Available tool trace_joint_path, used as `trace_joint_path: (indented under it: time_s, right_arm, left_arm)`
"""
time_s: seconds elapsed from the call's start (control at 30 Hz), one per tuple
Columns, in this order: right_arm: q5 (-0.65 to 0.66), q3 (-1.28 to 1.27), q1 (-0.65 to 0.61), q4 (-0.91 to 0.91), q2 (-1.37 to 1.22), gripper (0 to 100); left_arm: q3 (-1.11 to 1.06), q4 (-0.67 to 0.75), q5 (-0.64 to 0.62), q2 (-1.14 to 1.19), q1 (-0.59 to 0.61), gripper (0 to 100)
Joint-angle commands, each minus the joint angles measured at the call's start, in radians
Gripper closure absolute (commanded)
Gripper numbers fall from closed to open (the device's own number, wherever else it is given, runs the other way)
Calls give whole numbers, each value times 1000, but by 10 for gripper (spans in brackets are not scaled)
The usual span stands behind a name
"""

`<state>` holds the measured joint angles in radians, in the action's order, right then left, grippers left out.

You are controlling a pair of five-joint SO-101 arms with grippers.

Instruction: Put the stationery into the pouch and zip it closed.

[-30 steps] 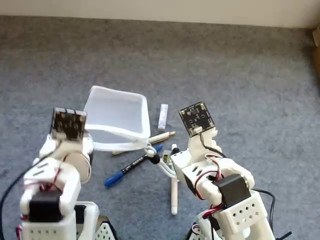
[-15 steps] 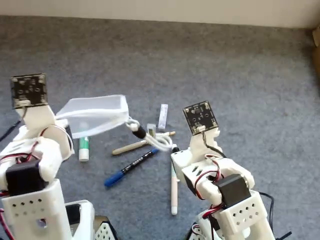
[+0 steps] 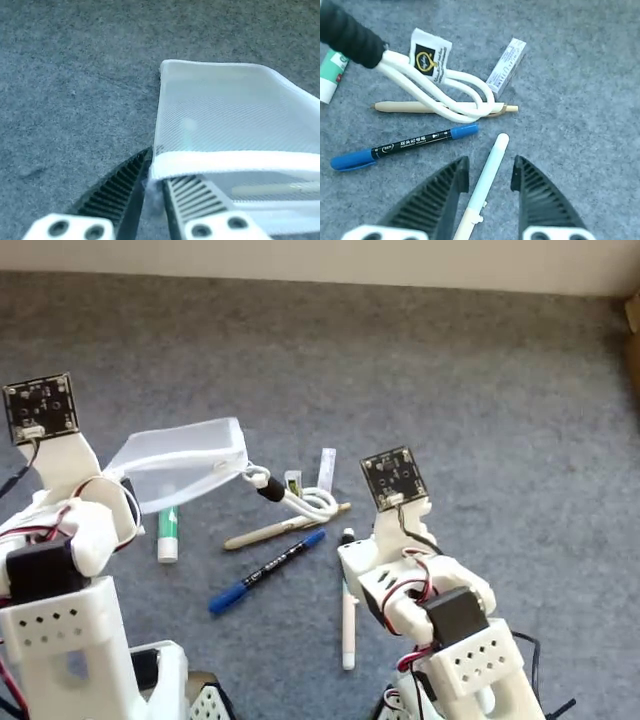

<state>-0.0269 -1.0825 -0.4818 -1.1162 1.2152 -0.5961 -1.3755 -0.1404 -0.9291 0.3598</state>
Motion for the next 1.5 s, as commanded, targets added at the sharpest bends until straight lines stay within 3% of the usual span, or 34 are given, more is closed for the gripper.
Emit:
trace_joint_path:
  time_s: [0.0,0.27,1.3,1.47]
  right_arm:
    - [-8,13,8,30,-59,871]
    - [-54,156,7,30,-412,871]
    - [-57,200,-15,341,-917,875]
    - [-52,237,-13,341,-978,958]
  left_arm:
    - [47,8,-11,30,10,993]
    - [42,6,-11,28,10,993]
    - [41,0,-9,28,10,993]
    - [16,6,-9,24,10,993]
